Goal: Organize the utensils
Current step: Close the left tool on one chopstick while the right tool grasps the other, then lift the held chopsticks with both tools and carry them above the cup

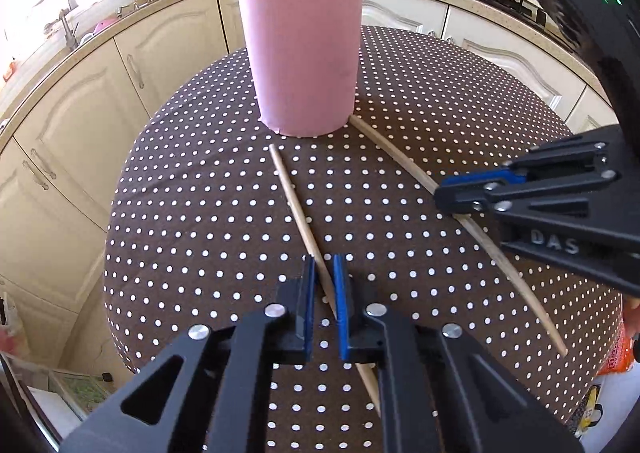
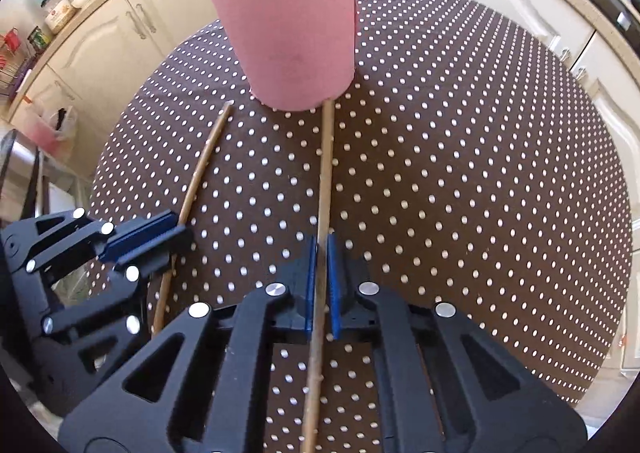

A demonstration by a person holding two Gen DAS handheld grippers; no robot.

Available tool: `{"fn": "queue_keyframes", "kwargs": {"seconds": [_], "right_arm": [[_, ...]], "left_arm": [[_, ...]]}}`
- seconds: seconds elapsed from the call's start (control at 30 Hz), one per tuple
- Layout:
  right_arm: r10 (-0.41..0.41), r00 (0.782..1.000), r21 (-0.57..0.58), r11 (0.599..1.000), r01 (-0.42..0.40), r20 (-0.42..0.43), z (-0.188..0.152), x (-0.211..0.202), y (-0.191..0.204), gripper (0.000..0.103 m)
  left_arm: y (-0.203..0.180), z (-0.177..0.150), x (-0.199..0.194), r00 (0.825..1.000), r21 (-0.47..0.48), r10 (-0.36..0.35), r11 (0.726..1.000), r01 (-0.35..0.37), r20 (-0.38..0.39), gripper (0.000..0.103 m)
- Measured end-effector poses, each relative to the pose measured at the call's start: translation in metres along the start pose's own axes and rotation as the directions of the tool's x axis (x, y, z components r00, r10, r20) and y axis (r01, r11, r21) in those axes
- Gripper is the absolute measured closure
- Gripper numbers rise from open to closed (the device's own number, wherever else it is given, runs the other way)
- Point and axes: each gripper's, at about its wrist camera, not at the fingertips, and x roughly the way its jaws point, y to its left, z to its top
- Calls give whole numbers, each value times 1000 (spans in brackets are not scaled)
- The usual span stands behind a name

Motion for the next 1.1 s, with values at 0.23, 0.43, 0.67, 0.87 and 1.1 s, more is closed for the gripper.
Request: {"fn": "queue_keyframes", "kwargs": {"seconds": [0.23, 0.43, 0.67, 0.87, 1.1], "right_arm": [[55, 998, 38, 998, -56, 38, -22, -16, -29, 97], [105, 989, 67, 991, -112, 106, -36, -43, -50, 97], [133, 963, 61, 987, -151, 236, -51, -89, -60, 97], [141, 923, 21, 987, -158, 357, -65, -130, -57, 97], [147, 875, -25, 988, -153, 461, -80, -162, -45, 97]], "left_arm": [[5, -4, -3, 999, -41, -15, 999, 17, 33, 98], [11, -7, -22, 992, -63, -40, 997, 48, 116, 98], [5, -9, -60, 964, -52, -68, 995, 85, 258, 98], [4, -10, -90, 913, -27, -124, 989, 146, 389, 98], [6, -10, -115, 858, -35, -119, 987, 157, 500, 98]]}}
